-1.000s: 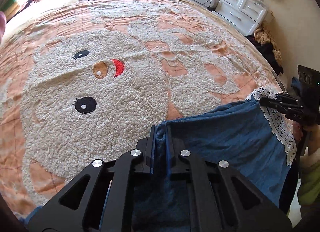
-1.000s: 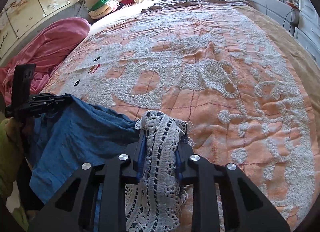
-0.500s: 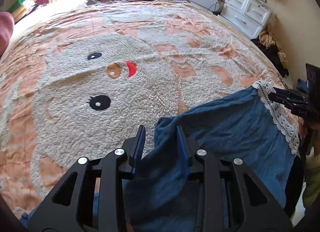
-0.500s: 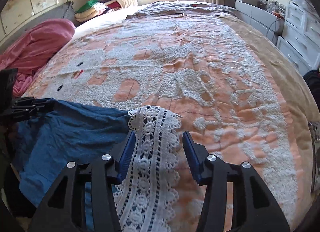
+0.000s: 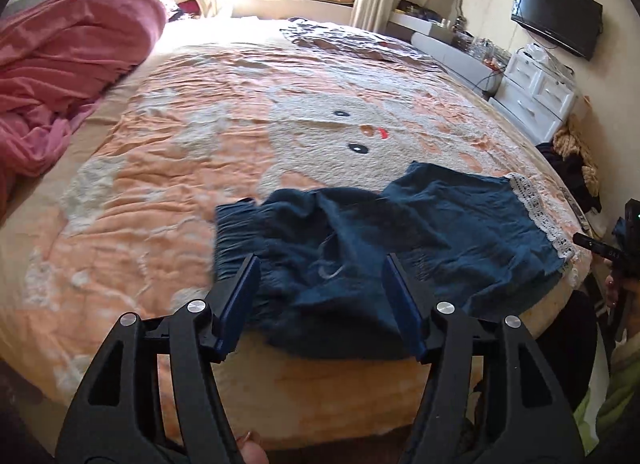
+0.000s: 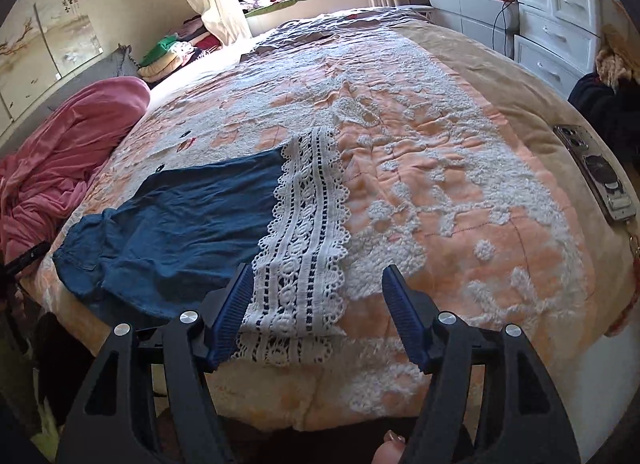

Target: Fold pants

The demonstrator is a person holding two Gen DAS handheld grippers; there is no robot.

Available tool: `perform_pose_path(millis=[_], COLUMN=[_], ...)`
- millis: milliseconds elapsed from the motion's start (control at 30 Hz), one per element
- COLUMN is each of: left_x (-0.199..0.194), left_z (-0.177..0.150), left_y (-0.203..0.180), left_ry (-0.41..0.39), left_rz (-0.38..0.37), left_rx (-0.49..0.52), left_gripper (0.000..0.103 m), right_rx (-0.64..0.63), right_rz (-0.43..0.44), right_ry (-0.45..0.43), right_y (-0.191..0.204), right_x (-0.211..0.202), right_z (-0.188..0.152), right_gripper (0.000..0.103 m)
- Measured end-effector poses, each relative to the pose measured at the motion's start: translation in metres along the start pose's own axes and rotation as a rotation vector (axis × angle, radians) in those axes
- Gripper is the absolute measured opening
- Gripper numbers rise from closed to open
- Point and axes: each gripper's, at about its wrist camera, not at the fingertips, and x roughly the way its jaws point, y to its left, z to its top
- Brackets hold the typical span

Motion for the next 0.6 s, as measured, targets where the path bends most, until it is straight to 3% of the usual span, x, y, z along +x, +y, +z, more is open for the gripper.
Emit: perform_pose_path(millis=[200, 400, 500, 600], left_x=[-0.007, 0.011, 0.009, 0.008], left_z=[-0.018, -0.022, -0.024, -0.023], left_y=[0.016, 0.019, 0.015, -0.003], left_ry=[0.028, 0.092, 0.086, 0.093], left_rz=[-0.030, -0.049, -0.112, -0.142], left_rx=[-0.073, -0.168, -0.221, -0.170], left_gripper=[0.055, 0.055, 0.055, 0.055], right_rx=[0.045, 0.008, -0.011, -0.007], right_rz=[-0.023, -0.063, -0.091, -0.077], right_ry=[0.029, 0.025, 0.007, 0.003], right_y=[0.009, 0.020, 0.024, 0.025], right_x=[0.009, 0.009, 0.005, 0.002], right_z=[-0.012, -0.015, -0.014, -0.014], right_gripper=[0.065, 0.065, 0.065, 0.065])
